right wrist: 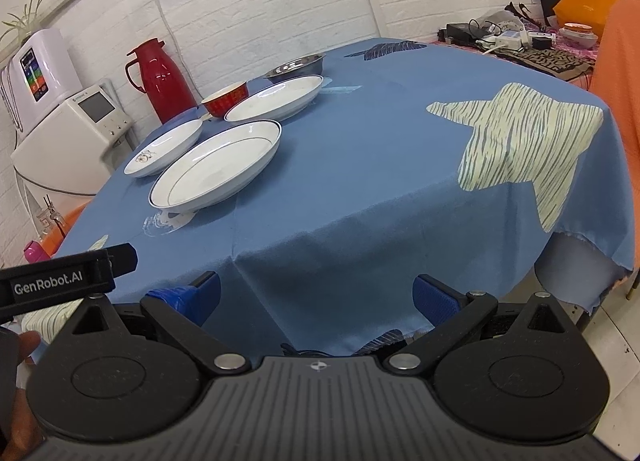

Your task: Organize plates and bowls

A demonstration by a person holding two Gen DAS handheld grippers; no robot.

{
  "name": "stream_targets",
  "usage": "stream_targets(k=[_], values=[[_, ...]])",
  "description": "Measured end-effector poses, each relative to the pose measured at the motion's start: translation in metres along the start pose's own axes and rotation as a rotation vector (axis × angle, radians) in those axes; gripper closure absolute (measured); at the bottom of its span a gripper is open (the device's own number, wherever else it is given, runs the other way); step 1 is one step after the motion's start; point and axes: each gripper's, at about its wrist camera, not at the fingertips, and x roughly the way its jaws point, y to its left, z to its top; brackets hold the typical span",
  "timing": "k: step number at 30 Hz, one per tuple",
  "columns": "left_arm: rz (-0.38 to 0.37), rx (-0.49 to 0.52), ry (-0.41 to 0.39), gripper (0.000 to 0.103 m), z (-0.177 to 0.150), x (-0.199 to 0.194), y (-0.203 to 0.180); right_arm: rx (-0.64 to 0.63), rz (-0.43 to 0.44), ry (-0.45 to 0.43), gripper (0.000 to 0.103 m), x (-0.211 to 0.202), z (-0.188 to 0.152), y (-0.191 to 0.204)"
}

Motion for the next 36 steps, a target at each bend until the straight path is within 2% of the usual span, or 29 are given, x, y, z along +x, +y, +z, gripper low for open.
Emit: stream_targets(k=[6, 11, 14, 17, 20, 25, 29, 36], values=[[0.001, -0.063, 0.022, 0.001, 0.011, 0.021, 0.024, -0.034, -0.039, -0.022, 0.013, 0.002, 0.0, 0.002], [0.023, -0.127, 0.061, 0.001, 0.02, 0.041, 0.051, -0.062, -0.06, 0.022, 0.013, 0.016, 0.01, 0.005], [0.018, -0.16, 0.07, 0.001, 0.031, 0.048, 0.067, -0.09, -0.067, 0.028, 0.013, 0.022, 0.026, 0.011], [0.014, -0.169, 0.054, 0.001, 0.047, 0.055, 0.079, -0.118, -0.085, -0.001, 0.013, 0.031, 0.05, 0.018], [0.017, -0.177, 0.064, 0.001, 0.062, 0.071, 0.089, -0.159, -0.081, -0.01, 0.013, 0.051, 0.077, 0.028], [-0.047, -0.182, 0.138, 0.001, 0.078, 0.11, 0.09, -0.231, -0.051, 0.063, 0.016, 0.106, 0.109, 0.038], [-0.095, -0.154, 0.177, 0.001, 0.088, 0.137, 0.081, -0.309, -0.07, 0.122, 0.016, 0.142, 0.127, 0.05], [-0.198, -0.113, 0.257, 0.001, 0.097, 0.179, 0.071, -0.395, -0.077, 0.231, 0.016, 0.178, 0.137, 0.063]])
